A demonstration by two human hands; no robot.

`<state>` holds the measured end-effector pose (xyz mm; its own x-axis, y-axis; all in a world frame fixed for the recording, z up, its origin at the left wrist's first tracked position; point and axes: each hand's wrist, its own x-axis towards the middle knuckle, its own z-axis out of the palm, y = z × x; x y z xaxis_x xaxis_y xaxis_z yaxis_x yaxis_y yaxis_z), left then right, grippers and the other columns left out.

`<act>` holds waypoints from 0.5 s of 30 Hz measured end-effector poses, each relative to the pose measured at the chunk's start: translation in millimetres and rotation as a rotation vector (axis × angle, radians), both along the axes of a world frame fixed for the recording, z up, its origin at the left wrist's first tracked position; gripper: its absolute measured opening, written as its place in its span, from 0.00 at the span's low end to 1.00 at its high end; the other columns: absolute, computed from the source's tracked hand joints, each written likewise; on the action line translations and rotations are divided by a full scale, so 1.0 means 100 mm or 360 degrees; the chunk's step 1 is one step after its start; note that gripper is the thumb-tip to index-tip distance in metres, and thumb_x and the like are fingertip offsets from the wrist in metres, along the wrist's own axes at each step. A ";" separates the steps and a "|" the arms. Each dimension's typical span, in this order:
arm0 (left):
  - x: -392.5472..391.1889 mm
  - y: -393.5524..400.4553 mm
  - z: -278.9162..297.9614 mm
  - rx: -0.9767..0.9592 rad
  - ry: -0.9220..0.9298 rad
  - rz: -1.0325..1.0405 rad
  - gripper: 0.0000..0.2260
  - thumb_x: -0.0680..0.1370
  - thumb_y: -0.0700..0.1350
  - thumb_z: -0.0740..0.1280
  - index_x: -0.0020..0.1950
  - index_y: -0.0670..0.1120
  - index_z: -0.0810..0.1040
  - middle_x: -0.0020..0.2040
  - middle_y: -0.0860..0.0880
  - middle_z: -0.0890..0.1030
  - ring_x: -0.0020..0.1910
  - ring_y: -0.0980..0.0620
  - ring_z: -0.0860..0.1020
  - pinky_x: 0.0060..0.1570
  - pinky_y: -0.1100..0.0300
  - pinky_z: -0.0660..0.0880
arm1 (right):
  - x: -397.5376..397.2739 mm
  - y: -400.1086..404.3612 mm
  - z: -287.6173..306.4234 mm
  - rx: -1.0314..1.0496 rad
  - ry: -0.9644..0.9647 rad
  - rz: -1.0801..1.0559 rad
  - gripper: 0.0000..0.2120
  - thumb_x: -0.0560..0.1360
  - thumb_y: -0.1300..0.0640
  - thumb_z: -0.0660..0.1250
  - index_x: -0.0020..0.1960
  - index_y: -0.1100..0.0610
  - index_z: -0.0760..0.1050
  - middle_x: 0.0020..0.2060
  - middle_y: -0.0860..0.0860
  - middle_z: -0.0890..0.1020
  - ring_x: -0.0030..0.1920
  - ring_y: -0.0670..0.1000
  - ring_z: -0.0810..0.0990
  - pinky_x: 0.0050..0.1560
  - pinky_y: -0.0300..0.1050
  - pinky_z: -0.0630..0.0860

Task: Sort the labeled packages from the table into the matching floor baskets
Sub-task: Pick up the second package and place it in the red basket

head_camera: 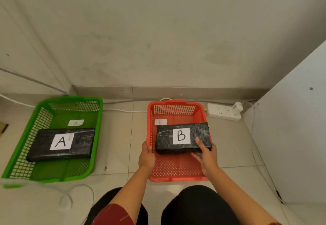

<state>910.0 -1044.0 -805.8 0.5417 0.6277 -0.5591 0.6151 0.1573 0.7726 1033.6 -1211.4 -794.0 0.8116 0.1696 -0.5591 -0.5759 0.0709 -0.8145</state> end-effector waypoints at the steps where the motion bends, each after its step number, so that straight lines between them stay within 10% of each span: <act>1: 0.01 -0.02 -0.02 -0.0014 0.0001 0.0024 0.17 0.83 0.49 0.48 0.72 0.50 0.64 0.61 0.44 0.77 0.58 0.41 0.77 0.59 0.48 0.74 | -0.01 0.00 -0.04 -0.0007 0.0009 0.0003 0.32 0.73 0.56 0.73 0.72 0.53 0.62 0.65 0.58 0.76 0.58 0.59 0.81 0.54 0.53 0.80; 15: 0.05 -0.02 -0.05 -0.0120 -0.0013 0.0072 0.16 0.83 0.46 0.48 0.69 0.52 0.65 0.55 0.48 0.77 0.57 0.43 0.77 0.61 0.43 0.74 | 0.08 0.27 -0.21 -0.0812 -0.0309 0.0344 0.42 0.73 0.52 0.74 0.77 0.58 0.52 0.72 0.59 0.69 0.70 0.61 0.70 0.72 0.58 0.66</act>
